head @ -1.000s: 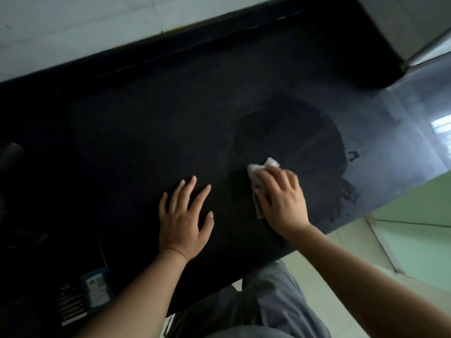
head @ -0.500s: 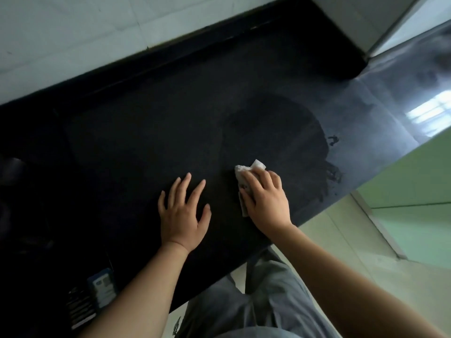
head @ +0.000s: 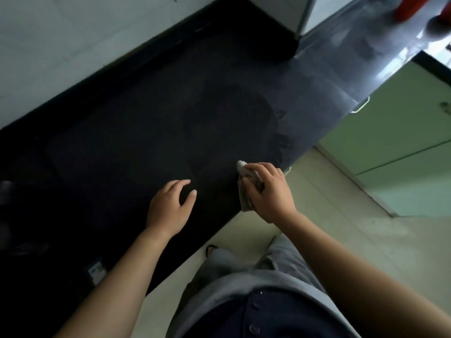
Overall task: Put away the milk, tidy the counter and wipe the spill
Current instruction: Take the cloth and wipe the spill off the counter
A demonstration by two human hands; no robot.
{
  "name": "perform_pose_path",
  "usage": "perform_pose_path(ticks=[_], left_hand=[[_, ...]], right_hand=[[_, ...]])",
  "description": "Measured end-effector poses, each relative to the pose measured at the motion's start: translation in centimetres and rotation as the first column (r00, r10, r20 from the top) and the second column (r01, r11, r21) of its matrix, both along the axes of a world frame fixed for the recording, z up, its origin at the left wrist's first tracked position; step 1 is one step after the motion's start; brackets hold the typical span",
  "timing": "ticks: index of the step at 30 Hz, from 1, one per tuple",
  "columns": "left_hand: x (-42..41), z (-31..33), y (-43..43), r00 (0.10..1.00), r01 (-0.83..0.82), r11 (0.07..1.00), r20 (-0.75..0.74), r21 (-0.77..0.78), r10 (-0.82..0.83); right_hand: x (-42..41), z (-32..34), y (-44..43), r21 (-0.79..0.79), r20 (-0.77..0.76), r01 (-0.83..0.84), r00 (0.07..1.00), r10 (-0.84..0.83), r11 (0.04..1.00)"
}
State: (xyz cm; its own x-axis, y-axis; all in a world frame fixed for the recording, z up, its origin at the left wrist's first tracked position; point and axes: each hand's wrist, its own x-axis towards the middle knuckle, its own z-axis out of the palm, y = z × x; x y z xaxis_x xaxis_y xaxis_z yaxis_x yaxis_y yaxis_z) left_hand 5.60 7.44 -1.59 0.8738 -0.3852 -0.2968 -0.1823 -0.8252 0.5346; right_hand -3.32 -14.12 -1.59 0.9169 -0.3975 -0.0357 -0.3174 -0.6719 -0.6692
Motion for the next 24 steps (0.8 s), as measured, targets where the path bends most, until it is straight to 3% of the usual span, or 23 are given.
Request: perform_pose_path(ticks=[4, 11, 24], left_hand=[[-3.1, 1.6, -4.9, 1.000, -0.004, 0.990, -0.026, -0.140, 0.000], [-9.5, 2.5, -17.7, 0.965, 0.168, 0.951, -0.157, -0.259, -0.213], [-12.1, 3.0, -37.9, 0.913, 0.306, 0.908, -0.181, -0.286, -0.365]], right_hand=[[-4.5, 0.9, -4.4, 0.079, -0.026, 0.070, 0.997, -0.068, 0.994], [-12.6, 2.1, -15.1, 0.096, -0.038, 0.218, 0.976, -0.216, 0.971], [-22.2, 3.1, -32.9, 0.061, -0.015, 0.514, 0.858, -0.514, 0.856]])
